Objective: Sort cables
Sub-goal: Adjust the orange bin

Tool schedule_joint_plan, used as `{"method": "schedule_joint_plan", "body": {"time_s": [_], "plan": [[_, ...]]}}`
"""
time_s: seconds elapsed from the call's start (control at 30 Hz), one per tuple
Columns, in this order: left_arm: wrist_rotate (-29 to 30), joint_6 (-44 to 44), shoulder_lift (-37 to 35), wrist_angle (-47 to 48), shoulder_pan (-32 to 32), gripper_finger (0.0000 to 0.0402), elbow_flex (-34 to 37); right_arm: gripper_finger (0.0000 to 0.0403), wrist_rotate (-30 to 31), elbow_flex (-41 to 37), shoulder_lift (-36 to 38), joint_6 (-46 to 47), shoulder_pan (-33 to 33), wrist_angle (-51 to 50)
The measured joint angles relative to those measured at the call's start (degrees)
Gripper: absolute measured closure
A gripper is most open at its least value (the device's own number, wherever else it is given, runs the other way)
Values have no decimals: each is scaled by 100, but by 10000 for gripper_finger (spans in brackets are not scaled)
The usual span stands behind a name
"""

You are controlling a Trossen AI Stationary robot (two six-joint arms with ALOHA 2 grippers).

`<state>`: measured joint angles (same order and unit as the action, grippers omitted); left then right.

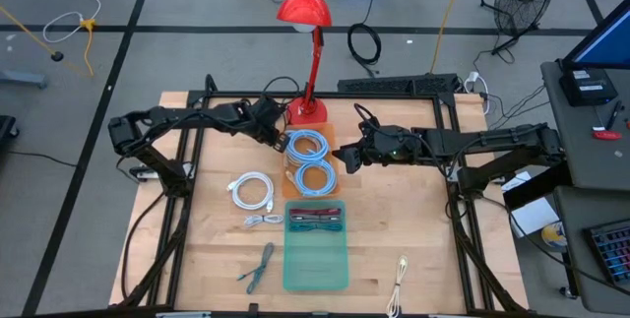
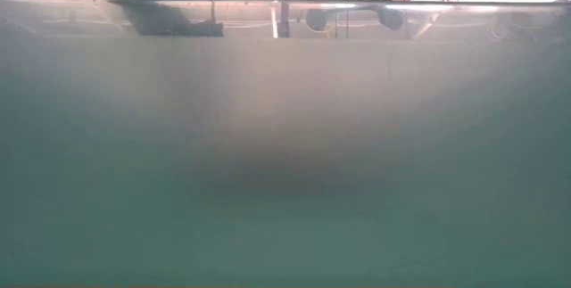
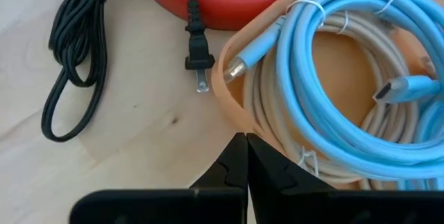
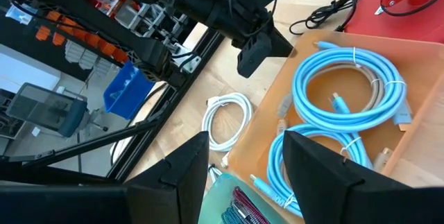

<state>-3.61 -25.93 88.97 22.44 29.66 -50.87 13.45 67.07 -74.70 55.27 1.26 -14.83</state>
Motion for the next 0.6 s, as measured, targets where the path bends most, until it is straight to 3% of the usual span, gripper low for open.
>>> {"method": "schedule_joint_plan", "body": {"time_s": [0.6], "plan": [[-261, -120, 0, -96, 60, 401, -1, 229, -2, 0, 0, 0, 37, -11]]}}
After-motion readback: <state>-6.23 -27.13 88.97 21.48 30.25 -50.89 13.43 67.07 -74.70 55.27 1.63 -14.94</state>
